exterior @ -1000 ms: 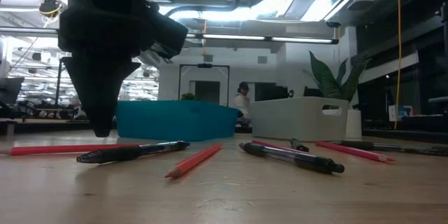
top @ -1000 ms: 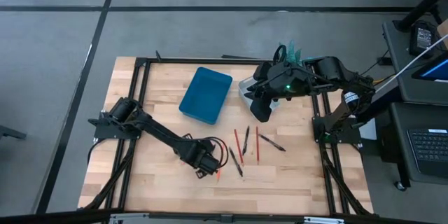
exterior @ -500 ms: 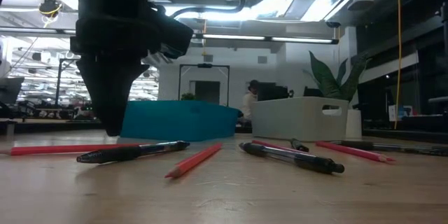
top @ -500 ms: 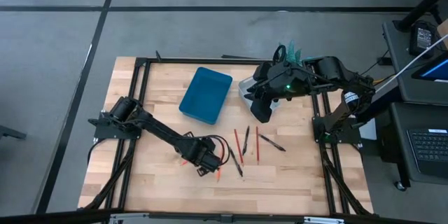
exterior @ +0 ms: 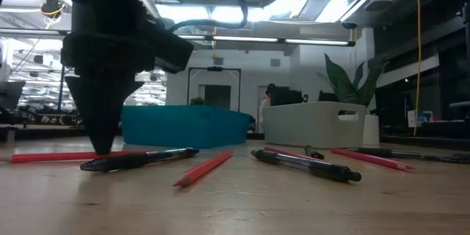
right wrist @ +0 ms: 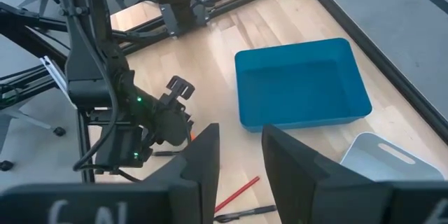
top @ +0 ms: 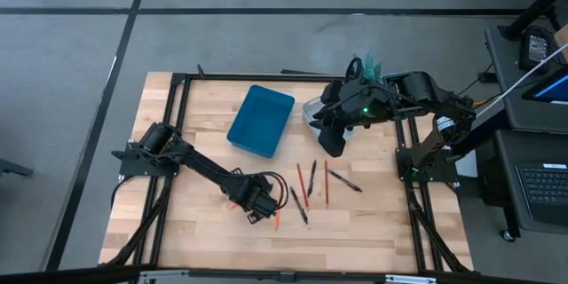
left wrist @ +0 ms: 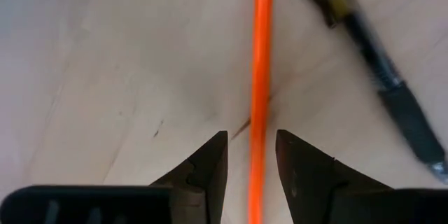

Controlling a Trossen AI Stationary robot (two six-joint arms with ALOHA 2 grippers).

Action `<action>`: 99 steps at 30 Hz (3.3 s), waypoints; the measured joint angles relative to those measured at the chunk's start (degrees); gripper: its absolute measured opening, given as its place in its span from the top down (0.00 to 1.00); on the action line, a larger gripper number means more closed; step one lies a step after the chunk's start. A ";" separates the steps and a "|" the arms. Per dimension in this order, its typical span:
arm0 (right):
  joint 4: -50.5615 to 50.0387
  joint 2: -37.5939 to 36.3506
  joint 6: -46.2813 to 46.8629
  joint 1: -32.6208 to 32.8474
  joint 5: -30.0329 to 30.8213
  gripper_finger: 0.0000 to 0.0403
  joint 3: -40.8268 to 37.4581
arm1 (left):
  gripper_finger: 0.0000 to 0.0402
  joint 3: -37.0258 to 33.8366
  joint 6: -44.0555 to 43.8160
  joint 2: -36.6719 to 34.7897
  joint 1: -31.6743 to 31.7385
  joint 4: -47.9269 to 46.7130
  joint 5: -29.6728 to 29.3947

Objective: Sort pens & pencils
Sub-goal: Put the orange pencil into the blue bin

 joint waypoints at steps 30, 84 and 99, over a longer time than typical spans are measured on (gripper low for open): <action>0.04 0.00 -0.01 0.01 0.21 0.73 0.00 | 0.74 -2.21 0.37 -0.20 -0.11 5.06 1.94; -0.90 -0.01 -2.67 0.01 -1.58 0.73 -0.01 | 0.91 23.34 6.46 0.02 7.20 -28.18 -12.07; -6.08 -0.02 -2.64 0.02 -2.84 0.73 -0.02 | 0.88 11.32 4.95 -0.07 6.29 -21.14 -7.43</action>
